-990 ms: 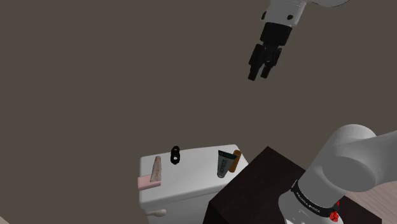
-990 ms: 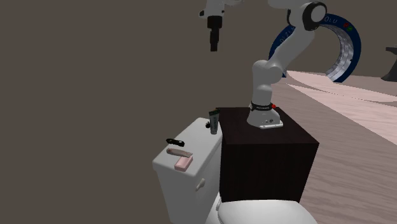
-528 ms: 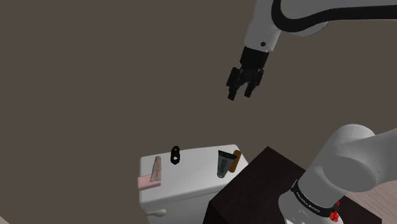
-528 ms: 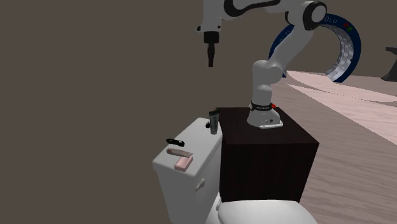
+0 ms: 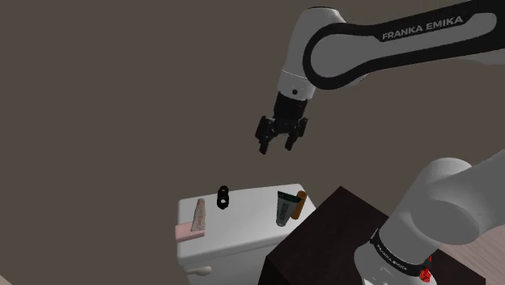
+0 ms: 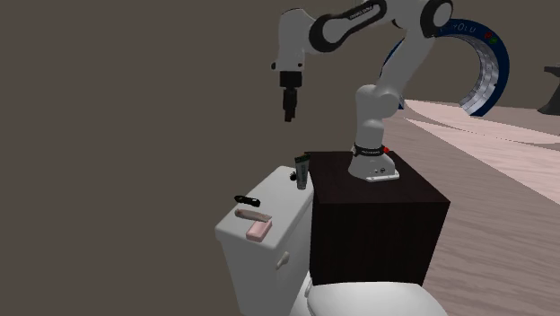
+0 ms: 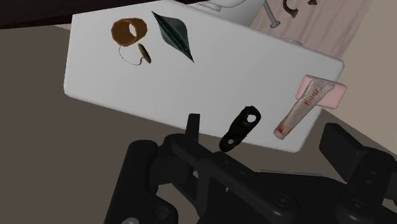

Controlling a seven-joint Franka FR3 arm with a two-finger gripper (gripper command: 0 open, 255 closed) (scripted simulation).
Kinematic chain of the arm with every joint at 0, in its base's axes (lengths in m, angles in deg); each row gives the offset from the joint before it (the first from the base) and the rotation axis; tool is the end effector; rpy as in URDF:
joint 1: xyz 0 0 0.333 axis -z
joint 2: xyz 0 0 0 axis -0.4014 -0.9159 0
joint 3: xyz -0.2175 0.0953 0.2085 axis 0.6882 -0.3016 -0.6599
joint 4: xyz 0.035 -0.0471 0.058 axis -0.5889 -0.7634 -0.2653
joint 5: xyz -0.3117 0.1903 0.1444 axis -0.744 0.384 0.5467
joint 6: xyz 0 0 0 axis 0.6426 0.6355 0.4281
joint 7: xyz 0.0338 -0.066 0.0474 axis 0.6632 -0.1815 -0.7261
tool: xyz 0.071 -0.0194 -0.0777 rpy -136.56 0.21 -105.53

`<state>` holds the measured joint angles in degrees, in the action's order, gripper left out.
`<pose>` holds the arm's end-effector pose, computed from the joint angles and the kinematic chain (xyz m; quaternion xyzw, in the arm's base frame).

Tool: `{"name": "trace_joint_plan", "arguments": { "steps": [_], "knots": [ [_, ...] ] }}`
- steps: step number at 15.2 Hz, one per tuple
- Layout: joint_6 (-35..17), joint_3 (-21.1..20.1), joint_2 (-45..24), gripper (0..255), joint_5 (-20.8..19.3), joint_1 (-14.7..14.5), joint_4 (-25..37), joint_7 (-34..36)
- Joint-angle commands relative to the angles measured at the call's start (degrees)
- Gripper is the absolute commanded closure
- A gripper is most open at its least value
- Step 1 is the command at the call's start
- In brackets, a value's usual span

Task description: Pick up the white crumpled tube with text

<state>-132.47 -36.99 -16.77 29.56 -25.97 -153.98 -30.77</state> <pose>0.3591 0.1422 0.4569 -0.9924 0.1044 0.0006 0.0650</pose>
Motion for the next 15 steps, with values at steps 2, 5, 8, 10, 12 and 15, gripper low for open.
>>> {"name": "trace_joint_plan", "arguments": {
  "steps": [2, 5, 8, 10, 12, 15],
  "knots": [
    [-6.14, -3.02, -5.23, 0, 1.25, 0.09, -0.25, 3.98],
    [-12.16, -6.1, -11.24, 0, 1.71, 0.33, 0.31, 8.28],
    [-18.05, -9.06, -17.97, 0, 0.98, 0.88, 1.67, 13.07],
    [-21.82, -10.79, -22.81, 0, -0.43, 1.29, 2.99, 16.72],
    [-25.39, -12.18, -27.89, 0, -2.73, 1.61, 4.63, 20.83],
    [-30.12, -13.03, -35.8, 0, -7.79, 1.31, 7.71, 27.88]
  ]
}}
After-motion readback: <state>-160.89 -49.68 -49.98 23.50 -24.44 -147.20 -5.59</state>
